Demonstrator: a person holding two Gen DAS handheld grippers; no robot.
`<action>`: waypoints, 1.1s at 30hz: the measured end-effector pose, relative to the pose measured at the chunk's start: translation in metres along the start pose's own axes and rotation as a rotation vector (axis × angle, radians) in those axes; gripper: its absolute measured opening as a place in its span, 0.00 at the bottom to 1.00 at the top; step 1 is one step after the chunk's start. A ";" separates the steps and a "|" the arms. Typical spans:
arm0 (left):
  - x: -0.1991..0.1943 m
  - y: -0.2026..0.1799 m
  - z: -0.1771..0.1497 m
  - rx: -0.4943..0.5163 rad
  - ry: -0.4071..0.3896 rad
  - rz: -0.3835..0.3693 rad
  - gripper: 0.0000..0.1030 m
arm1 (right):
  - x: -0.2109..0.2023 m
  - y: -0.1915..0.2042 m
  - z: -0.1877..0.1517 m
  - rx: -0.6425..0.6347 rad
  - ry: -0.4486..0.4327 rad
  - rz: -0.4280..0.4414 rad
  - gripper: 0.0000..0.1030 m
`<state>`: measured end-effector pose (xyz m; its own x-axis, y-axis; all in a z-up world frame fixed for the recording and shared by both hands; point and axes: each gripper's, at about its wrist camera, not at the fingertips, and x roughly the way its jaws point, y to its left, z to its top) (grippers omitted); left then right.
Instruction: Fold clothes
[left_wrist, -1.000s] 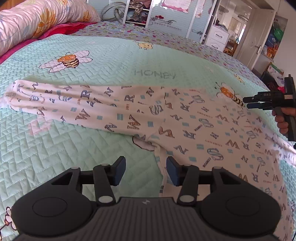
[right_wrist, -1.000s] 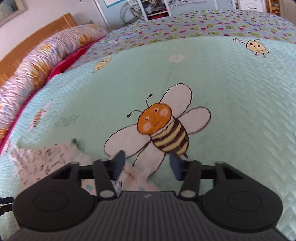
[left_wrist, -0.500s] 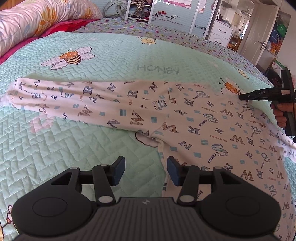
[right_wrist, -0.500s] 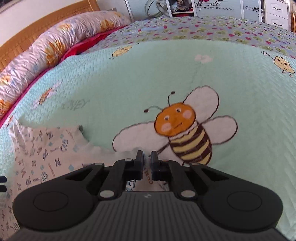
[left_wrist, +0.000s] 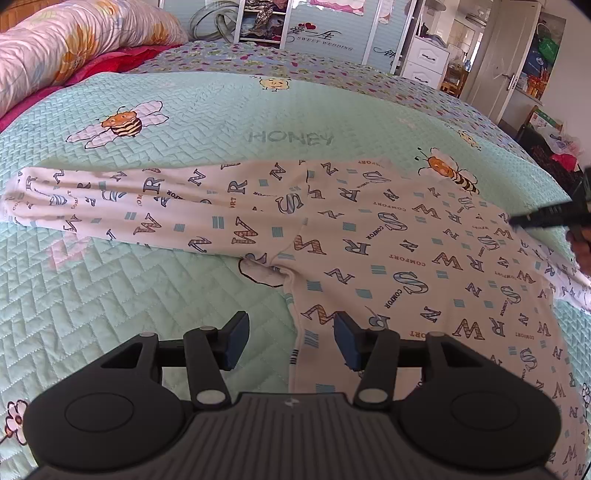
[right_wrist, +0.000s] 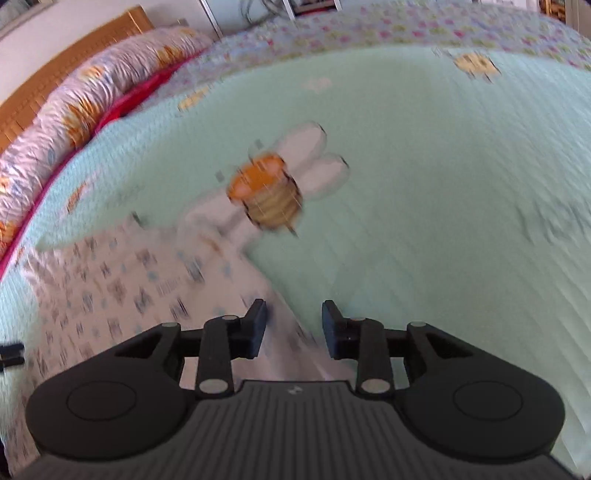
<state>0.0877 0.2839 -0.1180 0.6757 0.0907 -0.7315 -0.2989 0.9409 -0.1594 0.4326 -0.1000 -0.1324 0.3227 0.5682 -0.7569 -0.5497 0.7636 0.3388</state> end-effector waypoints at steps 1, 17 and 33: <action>0.001 -0.003 0.000 0.002 0.002 -0.001 0.52 | -0.005 -0.005 -0.007 0.005 -0.006 -0.001 0.33; -0.030 -0.036 0.001 0.031 -0.028 -0.037 0.54 | -0.166 -0.051 -0.173 0.541 -0.442 -0.341 0.36; -0.070 -0.075 0.000 0.104 -0.047 -0.011 0.56 | -0.184 -0.132 -0.273 1.131 -0.703 -0.256 0.10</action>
<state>0.0630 0.2074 -0.0547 0.7103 0.0931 -0.6977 -0.2214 0.9705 -0.0958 0.2354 -0.3896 -0.1905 0.8283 0.1486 -0.5402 0.4042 0.5092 0.7599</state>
